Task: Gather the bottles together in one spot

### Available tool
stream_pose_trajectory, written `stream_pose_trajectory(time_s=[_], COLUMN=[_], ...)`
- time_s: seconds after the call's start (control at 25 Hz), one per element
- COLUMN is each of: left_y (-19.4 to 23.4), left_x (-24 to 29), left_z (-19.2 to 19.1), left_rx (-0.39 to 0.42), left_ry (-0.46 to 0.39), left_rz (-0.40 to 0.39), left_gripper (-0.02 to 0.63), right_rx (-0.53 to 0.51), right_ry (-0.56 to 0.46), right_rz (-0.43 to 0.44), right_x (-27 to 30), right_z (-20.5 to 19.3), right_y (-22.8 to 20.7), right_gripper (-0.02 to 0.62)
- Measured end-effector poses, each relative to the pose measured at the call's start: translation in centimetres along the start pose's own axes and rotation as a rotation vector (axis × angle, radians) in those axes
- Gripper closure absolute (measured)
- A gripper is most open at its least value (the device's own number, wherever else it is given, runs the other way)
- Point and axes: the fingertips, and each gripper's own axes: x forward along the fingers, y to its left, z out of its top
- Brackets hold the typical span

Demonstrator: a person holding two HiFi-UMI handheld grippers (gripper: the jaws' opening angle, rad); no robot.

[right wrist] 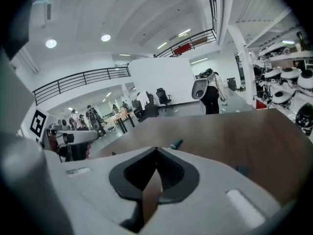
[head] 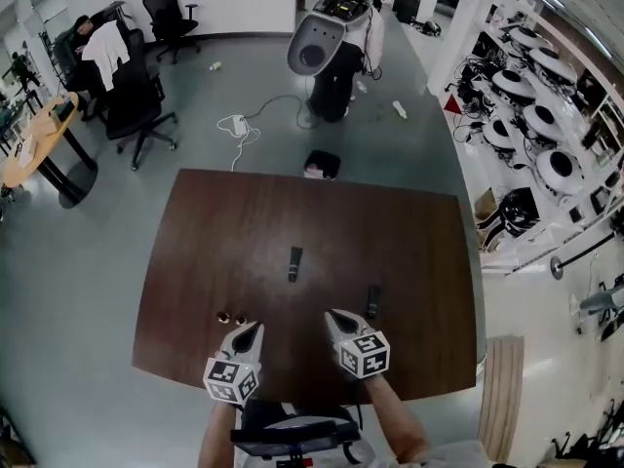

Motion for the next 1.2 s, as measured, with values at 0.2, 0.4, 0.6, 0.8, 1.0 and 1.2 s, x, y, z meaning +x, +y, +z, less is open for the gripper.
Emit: stream_pose_trajectory(time_s=[0.2,0.4,0.6,0.8,1.0,1.2], left_y=[0.8,2.2,3.4,4.2,5.1,6.2], left_x=[0.3,1.9,4.2,5.8,6.8,7.1], left_z=[-0.3,-0.4,1.3,1.2,0.3,0.0], left_rx=[-0.020,-0.035,-0.030,-0.050,-0.077,-0.103], left_ry=[0.012,0.035,0.048,0.071,0.095,0.119], left_rz=[0.032,0.035,0.018,-0.002,-0.006,0.002], left_gripper=[0.604,0.604,0.604,0.604,0.604,0.604], right_rx=[-0.004,0.017,0.046,0.073,0.091,0.106], right_ry=[0.012,0.025,0.030,0.057,0.078,0.107], right_rz=[0.031,0.023,0.001,-0.007,-0.008,-0.010], right_x=[1.5,3.4,6.3,9.3,12.0,13.9], right_z=[0.4,0.9,1.4,1.6,1.5,1.3], right_y=[-0.2,-1.1,-2.5,-3.3,-4.3,-4.8], right_gripper=[0.594,0.594,0.594,0.594,0.594,0.594])
